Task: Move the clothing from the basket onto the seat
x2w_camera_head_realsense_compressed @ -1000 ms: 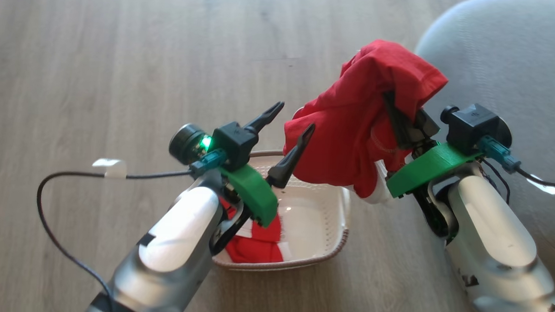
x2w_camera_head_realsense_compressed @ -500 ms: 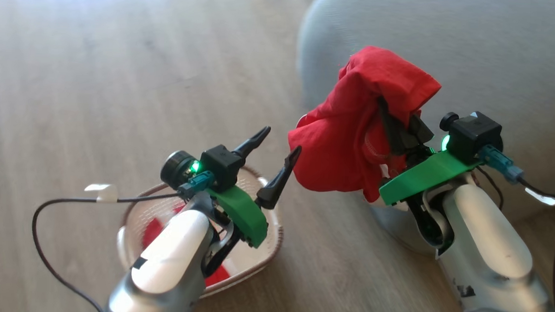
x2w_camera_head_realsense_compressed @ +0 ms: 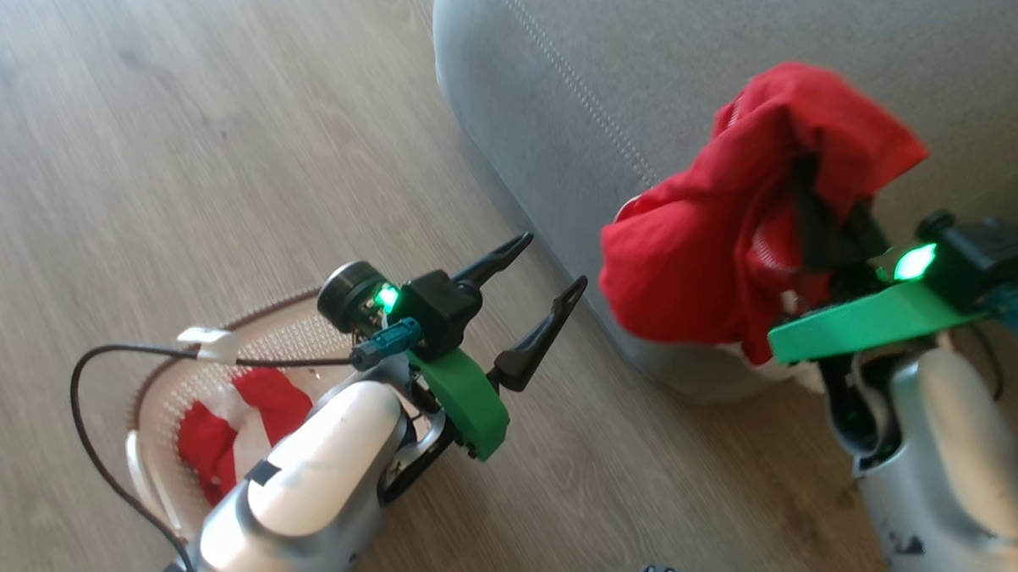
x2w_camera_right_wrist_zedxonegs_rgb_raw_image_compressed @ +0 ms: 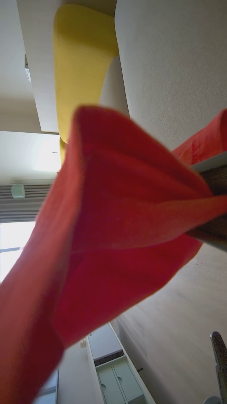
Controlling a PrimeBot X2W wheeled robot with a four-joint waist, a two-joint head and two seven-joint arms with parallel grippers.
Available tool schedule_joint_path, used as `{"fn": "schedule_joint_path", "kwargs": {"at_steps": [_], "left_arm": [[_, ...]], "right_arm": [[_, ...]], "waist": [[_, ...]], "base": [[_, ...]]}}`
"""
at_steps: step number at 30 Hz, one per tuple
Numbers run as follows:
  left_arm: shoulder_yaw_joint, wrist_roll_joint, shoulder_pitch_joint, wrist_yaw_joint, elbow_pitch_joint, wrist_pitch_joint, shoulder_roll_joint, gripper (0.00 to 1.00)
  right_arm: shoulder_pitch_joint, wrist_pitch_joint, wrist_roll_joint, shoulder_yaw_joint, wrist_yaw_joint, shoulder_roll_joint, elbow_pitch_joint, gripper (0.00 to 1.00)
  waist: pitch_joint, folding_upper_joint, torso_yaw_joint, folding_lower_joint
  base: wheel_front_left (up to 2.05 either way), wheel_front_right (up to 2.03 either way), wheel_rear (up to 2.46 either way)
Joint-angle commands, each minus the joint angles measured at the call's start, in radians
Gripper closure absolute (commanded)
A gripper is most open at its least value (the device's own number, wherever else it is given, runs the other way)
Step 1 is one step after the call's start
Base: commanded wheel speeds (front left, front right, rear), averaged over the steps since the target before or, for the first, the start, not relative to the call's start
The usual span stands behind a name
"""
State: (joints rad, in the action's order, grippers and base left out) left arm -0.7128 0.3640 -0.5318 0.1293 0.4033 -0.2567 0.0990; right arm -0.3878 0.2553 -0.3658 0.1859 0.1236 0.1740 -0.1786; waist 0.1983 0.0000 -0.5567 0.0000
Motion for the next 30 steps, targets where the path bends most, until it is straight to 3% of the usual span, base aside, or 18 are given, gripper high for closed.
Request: {"fn": "schedule_joint_path", "kwargs": {"at_steps": [1,7,22,30], "left_arm": [[0.024,0.004,-0.053,0.001,-0.041,-0.005,0.012,0.0],[-0.014,0.003,-0.084,0.001,-0.089,-0.005,0.049,0.0],[-0.124,-0.001,-0.209,0.001,-0.111,-0.005,0.091,0.0],[-0.161,-0.01,-0.262,0.001,-0.118,-0.005,0.071,0.0]], "right_arm": [[-0.058,0.006,0.009,-0.001,0.007,0.01,0.041,1.0],[-0.239,0.006,0.031,-0.065,0.007,0.079,-0.027,1.0],[-0.694,0.006,0.129,-0.267,0.007,0.328,-0.267,1.0],[-0.876,0.006,0.192,-0.474,0.007,0.48,-0.454,1.0]], "waist": [[0.039,0.0,-0.004,0.0],[0.153,0.0,0.003,0.0],[0.4,0.0,0.165,0.0],[0.528,0.0,0.287,0.0]], "base": [[0.0,0.0,0.0],[0.0,0.0,0.0],[0.0,0.0,0.0],[0.0,0.0,0.0]]}}
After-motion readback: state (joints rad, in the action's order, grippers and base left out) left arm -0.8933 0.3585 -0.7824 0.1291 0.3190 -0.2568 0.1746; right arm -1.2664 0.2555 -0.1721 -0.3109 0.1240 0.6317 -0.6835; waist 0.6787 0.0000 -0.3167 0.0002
